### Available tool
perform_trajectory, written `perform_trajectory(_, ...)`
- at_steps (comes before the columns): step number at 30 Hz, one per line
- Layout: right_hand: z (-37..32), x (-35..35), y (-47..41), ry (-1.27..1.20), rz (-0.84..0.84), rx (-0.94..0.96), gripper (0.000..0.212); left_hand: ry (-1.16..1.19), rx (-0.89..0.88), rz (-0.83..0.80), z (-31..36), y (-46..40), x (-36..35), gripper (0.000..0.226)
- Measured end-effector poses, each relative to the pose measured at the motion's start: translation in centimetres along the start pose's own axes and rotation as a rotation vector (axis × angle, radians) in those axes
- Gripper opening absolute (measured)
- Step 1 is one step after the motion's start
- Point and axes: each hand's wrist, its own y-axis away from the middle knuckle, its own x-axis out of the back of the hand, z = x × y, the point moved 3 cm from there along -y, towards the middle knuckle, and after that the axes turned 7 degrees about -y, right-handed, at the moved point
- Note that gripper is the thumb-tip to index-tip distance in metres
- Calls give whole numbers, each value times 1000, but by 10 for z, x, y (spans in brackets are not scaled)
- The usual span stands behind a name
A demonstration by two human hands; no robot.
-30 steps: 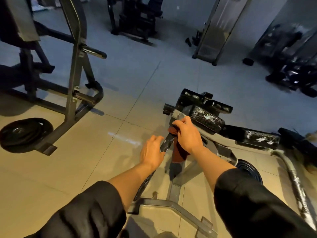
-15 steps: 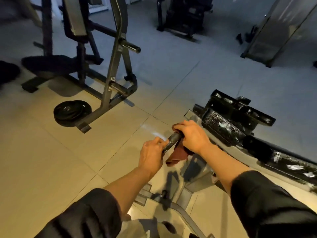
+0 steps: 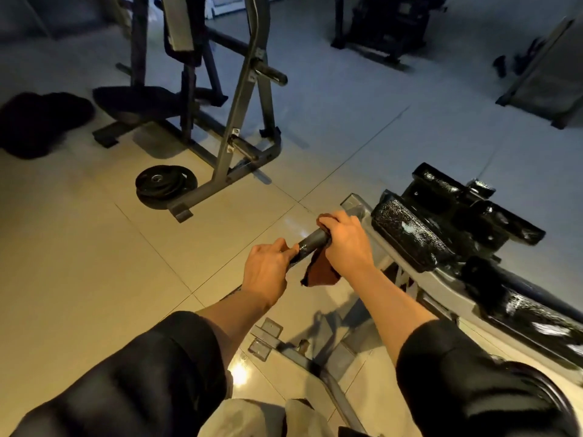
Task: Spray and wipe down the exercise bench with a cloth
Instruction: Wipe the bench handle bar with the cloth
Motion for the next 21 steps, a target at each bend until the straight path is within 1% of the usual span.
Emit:
perform_trajectory(1, -5, -6, 5, -5, 17, -12, 54, -2, 0, -4, 0, 0, 0, 48)
perform_trajectory(3, -14, -14, 17, 38, 21, 68, 53, -18, -12, -13, 0, -1, -1, 45)
perform_trajectory(6, -12, -9, 20, 124, -109, 291, 53, -45, -30, -30, -2, -2, -3, 46)
perform_trajectory(7, -8, -5, 15, 145, -143, 308, 52, -49, -33, -36, -3, -1, -4, 48)
perform_trajectory(8, -4, 1, 7, 145, -142, 262, 50, -57, -37, -34, -4, -1, -4, 49)
perform_trajectory(10, 1, 8, -5, 86, -64, 80, 49, -60, -53, -35, -4, -2, -4, 50)
perform_trajectory(11, -5, 6, -5, 79, -51, 39, 47, -52, -57, -37, -4, -3, -4, 50)
perform_trajectory(13, -25, -12, 7, 108, -102, 96, 41, -39, -65, -44, -7, -1, -6, 50)
perform_trajectory(15, -40, -29, 22, 70, -164, 197, 39, -20, -86, -42, -11, 1, -8, 48)
perform_trajectory(16, -41, -30, 24, 45, -169, 204, 39, -1, -98, -37, -12, 2, -9, 49)
perform_trajectory(19, -29, -11, 11, 1, -100, 87, 46, 101, -129, -26, -14, 5, -8, 50)
perform_trajectory(21, -25, -3, 5, 10, -77, 6, 49, 204, -124, 18, -16, 11, -9, 48)
